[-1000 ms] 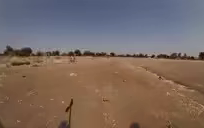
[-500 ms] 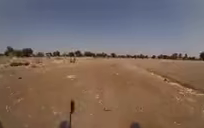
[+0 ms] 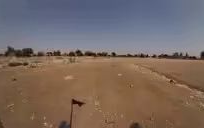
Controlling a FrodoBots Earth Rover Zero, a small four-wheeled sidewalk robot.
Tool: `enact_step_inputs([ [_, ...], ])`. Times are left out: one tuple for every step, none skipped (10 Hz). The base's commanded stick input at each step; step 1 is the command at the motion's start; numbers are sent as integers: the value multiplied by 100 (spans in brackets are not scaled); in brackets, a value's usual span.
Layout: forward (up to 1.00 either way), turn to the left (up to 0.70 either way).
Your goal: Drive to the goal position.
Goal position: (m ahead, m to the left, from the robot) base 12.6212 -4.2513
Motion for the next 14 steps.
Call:
enact_step_inputs([
  [50, 0],
  [50, 0],
  [50, 0],
  [50, 0],
  [50, 0],
  [50, 0],
  [50, 0],
  [50, 0],
  [50, 0],
  [50, 0],
  [50, 0],
  [50, 0],
  [50, 0],
  [50, 0],
])
